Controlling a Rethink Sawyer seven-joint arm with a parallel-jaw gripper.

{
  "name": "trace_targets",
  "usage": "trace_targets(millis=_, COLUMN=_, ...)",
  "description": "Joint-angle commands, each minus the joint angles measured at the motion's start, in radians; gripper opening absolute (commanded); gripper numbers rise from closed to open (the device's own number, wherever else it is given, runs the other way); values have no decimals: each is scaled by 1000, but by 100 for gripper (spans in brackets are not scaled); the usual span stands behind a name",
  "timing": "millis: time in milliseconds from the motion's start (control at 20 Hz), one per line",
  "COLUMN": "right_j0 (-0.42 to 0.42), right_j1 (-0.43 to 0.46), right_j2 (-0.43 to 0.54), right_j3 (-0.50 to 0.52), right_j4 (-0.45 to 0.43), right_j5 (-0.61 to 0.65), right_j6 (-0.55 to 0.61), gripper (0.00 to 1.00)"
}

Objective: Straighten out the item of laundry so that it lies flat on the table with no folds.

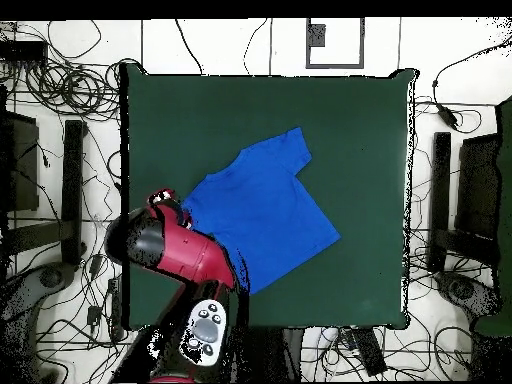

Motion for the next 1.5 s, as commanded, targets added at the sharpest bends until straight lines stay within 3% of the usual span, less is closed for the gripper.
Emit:
trace_targets(millis=50, right_j0=-50, right_j1=30, right_j2=162, right_j3=112, right_j4=6, right_j5=7, right_j6=160, gripper=100)
trace_targets(millis=1100, right_j0=-141, right_j1=-78, right_j2=148, right_j3=173, right_j4=-78, right_j5=73, right_j6=101, gripper=100)
trace_targets(millis=1500, right_j0=-132, right_j1=-60, right_j2=14, right_j3=30, right_j4=-147, right_j5=248, right_j6=78, gripper=100)
